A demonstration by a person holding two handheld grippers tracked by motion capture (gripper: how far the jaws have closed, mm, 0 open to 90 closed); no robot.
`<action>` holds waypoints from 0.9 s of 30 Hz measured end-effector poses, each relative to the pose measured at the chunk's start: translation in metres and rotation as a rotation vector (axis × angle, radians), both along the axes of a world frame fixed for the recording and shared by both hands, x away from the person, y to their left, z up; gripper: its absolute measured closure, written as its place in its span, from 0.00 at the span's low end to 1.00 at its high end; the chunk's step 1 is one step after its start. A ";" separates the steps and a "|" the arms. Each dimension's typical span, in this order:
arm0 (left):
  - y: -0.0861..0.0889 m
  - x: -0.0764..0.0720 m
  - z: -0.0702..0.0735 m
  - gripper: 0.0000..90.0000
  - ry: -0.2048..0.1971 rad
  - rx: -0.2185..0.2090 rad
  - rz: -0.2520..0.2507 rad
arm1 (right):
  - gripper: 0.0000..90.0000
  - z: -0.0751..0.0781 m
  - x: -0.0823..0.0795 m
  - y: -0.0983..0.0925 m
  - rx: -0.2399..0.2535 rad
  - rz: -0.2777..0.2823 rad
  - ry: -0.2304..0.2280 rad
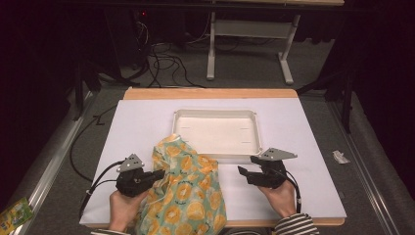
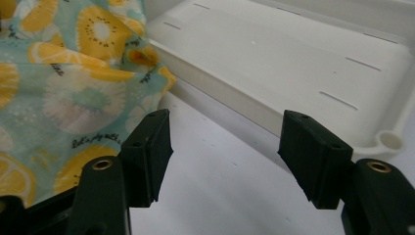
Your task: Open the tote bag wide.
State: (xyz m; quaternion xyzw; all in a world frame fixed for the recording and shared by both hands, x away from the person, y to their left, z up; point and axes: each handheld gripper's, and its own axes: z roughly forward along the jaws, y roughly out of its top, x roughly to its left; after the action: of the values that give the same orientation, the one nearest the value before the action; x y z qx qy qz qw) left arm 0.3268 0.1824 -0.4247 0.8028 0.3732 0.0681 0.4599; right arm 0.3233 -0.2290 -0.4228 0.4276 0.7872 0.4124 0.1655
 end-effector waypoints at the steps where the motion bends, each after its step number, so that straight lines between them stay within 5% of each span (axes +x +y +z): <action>1: 0.000 0.000 0.000 1.00 -0.002 0.000 0.001 | 0.41 0.001 0.000 0.002 -0.001 0.009 -0.003; 18: -0.002 0.002 0.012 1.00 -0.044 0.009 0.014 | 0.41 0.019 0.010 0.054 0.011 0.137 -0.011; 27: -0.009 0.002 0.015 1.00 -0.046 0.002 0.000 | 0.41 0.026 0.012 0.069 0.020 0.149 -0.004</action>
State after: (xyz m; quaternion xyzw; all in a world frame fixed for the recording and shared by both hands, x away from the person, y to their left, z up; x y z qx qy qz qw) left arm 0.3288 0.1733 -0.4099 0.8015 0.3625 0.0871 0.4675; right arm 0.3350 -0.1601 -0.3973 0.3686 0.8124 0.4322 0.1318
